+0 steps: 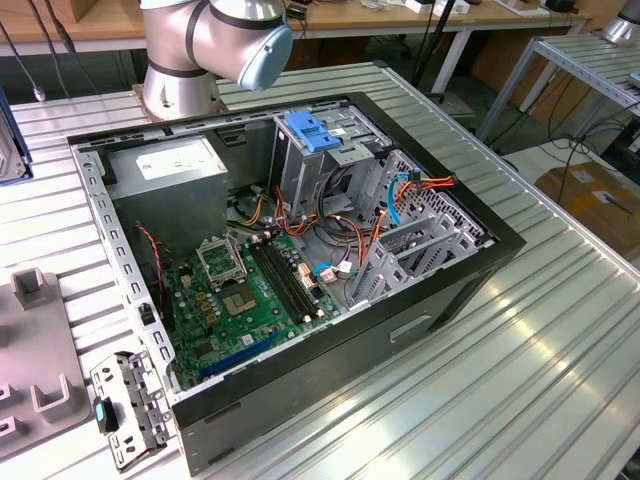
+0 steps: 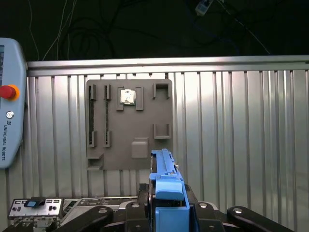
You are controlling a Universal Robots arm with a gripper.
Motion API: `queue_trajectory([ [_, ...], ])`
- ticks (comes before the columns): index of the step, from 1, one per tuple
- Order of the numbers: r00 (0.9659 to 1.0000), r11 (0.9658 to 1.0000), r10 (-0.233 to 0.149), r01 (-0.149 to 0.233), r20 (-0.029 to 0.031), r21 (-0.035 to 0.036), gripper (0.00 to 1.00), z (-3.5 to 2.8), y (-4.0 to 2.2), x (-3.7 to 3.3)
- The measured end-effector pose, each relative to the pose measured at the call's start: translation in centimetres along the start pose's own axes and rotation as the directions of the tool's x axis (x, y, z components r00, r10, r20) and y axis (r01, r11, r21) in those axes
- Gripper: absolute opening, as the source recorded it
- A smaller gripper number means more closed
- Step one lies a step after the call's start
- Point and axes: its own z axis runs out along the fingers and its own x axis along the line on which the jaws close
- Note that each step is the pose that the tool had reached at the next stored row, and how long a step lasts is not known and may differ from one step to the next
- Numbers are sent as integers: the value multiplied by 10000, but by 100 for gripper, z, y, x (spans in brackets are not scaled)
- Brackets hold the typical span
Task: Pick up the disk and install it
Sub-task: 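Pick up the disk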
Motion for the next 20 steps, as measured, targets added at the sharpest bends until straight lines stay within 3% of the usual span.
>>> queue_trajectory([
  [10,10000,10000,1,-1,0,0,37,0,0,1],
  [20,10000,10000,0,0,0,0,37,-1,-72,0],
])
